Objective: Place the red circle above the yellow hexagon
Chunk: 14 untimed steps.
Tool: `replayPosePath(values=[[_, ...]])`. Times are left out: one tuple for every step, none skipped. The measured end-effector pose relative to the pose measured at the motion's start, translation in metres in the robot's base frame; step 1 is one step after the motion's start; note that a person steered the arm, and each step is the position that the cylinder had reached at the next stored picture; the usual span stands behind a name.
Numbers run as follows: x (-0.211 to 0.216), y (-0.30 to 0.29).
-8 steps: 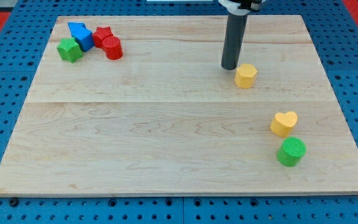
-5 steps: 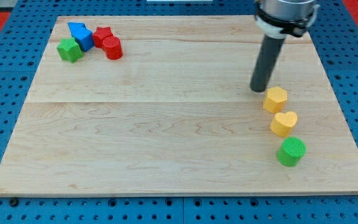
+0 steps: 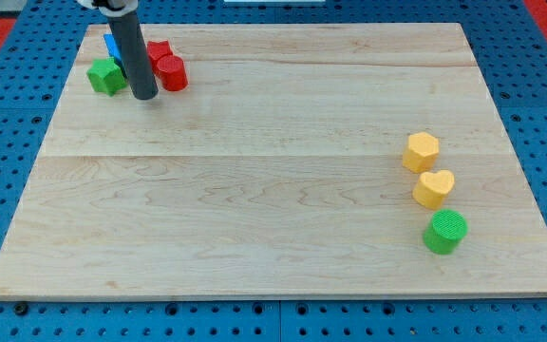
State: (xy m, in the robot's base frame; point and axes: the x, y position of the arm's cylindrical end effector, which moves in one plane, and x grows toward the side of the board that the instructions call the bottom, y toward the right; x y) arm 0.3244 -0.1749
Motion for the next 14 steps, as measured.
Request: replayPosePath(values=[[-0.026, 0.017], [-0.029, 0.067], [-0.042, 0.092], [-0.071, 0.051], [-0.084, 0.093], [-0.069, 0.173], [-0.068, 0.212], [-0.068, 0.222], [-0.074, 0.208], [-0.080, 0.186], [-0.076, 0.203], [-0.060, 0.185], [-0.088, 0.129], [-0.057, 0.106]])
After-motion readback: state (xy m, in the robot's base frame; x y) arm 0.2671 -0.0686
